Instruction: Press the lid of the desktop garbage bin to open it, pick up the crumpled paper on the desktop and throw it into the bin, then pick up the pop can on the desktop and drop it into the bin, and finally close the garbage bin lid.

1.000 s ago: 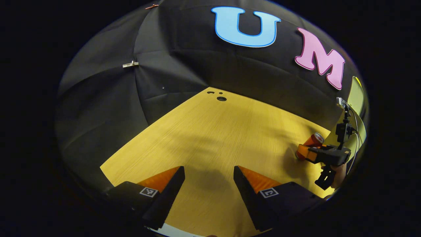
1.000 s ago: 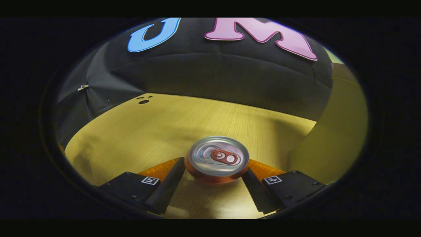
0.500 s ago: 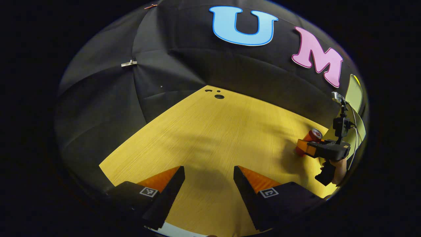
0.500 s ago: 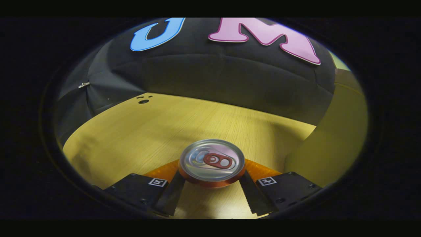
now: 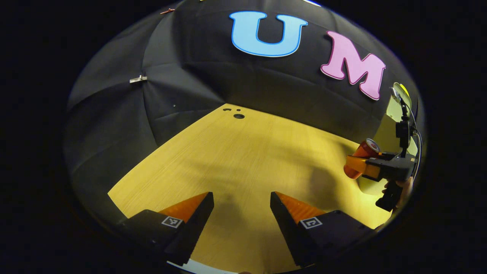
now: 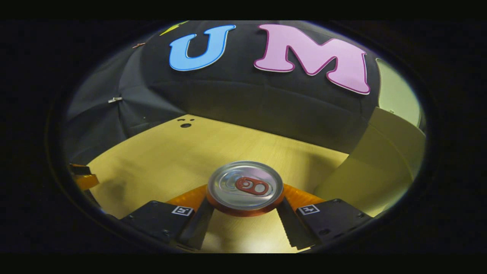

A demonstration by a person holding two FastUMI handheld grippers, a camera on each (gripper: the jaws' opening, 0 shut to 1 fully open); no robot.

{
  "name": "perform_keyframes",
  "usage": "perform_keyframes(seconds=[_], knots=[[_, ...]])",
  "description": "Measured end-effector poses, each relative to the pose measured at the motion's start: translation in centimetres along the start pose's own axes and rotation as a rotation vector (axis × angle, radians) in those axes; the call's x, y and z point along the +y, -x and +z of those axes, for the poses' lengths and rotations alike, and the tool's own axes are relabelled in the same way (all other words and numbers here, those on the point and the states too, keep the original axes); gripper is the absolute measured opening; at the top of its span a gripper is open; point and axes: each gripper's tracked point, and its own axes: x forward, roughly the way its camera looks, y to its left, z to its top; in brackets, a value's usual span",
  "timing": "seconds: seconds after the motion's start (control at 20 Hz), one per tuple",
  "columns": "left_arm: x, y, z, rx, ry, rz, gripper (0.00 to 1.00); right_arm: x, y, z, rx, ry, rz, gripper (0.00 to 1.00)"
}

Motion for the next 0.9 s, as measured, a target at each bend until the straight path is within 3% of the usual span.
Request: perform_keyframes(seconds=[0.3, 0.45, 0.6, 0.9], knots=[[-1.3, 0.1, -0.8, 0.013, 0.0, -0.05, 0.96, -0.3, 7.0, 4.7, -0.081, -0.008, 0.006, 0.84], [-1.3, -0.2, -0.8, 0.015, -0.03, -0.031, 0.96, -2.9, 10.2, 7.6, -0.131, -0.025, -0.026, 0.83], [-3.0, -0.2, -0.5, 0.019, -0.012, -0.068, 0.96, -7.2, 13.0, 9.4, -0.156, -0.124, -0.099, 0.84], [-4.7, 0.3, -0.1, 0.025, -0.089, -0.106, 0.96, -13.5, 16.2, 11.9, -0.22, -0.257, -0.211, 0.83]])
